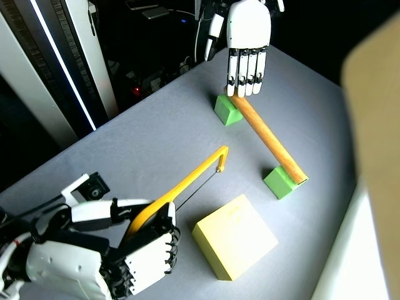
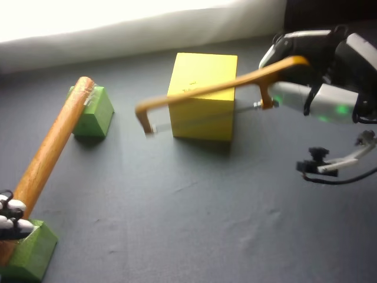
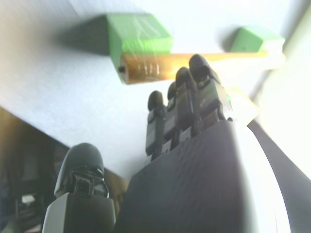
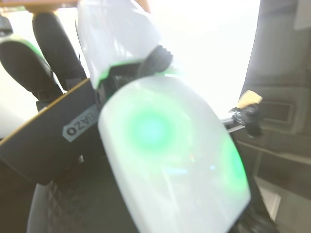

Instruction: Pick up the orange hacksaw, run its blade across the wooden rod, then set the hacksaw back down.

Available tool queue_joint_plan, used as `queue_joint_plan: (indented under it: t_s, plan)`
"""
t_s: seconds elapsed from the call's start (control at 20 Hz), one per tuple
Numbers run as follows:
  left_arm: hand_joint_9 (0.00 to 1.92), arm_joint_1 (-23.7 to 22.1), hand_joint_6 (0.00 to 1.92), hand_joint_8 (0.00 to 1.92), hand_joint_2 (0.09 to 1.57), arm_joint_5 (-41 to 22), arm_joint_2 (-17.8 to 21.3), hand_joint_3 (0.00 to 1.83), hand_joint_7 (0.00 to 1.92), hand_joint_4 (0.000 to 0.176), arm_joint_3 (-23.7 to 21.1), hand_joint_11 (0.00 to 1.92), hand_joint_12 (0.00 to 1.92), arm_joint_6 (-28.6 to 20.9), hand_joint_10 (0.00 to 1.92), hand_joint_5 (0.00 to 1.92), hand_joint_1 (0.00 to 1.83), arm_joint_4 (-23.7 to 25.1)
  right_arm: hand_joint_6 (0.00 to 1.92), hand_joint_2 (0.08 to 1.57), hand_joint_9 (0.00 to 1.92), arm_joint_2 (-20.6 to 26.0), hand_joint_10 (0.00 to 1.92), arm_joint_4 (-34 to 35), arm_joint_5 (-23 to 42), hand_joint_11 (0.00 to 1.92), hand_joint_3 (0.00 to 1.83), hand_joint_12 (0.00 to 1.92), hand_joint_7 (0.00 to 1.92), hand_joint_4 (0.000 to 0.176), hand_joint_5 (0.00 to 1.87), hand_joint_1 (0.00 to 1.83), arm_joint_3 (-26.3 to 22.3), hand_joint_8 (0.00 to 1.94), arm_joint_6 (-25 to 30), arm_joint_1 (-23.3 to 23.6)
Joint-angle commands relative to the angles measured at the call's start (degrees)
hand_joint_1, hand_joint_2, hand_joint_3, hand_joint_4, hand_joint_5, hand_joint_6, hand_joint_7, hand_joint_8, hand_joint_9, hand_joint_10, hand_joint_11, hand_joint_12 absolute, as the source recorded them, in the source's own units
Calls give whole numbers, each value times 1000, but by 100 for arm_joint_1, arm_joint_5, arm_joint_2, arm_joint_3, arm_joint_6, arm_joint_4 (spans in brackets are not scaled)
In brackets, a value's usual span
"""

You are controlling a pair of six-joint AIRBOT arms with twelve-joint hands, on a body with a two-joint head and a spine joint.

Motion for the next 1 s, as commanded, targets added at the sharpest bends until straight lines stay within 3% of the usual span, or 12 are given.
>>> queue_joint_plan:
  t_s: [0.0,0.25,0.3,0.4,0.75,0.95]
  plan:
    - [118,-103,1,0,1273,-159,-40,1,84,0,18,0,384,108,4,165,185,-224,961,1142,960,68,966,179,1012,812,1,1390,983,0,890,1239,-91,1172,-63,86]
    - [114,-223,4,5,1266,-353,-188,0,103,0,63,0,330,550,1,179,213,-339,968,1140,965,-23,947,300,951,803,0,1384,996,0,887,1240,-425,1146,-416,274]
    - [127,-202,6,8,1264,-313,-218,0,114,0,76,0,328,606,5,189,225,-339,983,1146,915,-95,1268,303,955,811,0,1372,941,0,834,1343,-430,1082,-468,325]
    - [141,-156,1,3,1261,-134,-275,0,132,0,108,0,323,619,3,200,227,-339,984,1138,984,-231,914,333,862,808,0,1382,1007,0,883,1238,-429,1119,-599,433]
    - [100,-121,4,4,1263,184,-351,0,95,0,322,0,253,619,6,179,243,-566,908,1125,990,-917,941,347,139,819,0,1381,1022,0,920,1250,-182,1116,-1276,933]
    - [129,59,5,7,1265,113,-315,0,116,0,344,0,306,618,7,183,236,-565,934,1129,990,-1307,926,645,189,827,1,1373,1018,0,907,1245,97,1112,-1591,1074]
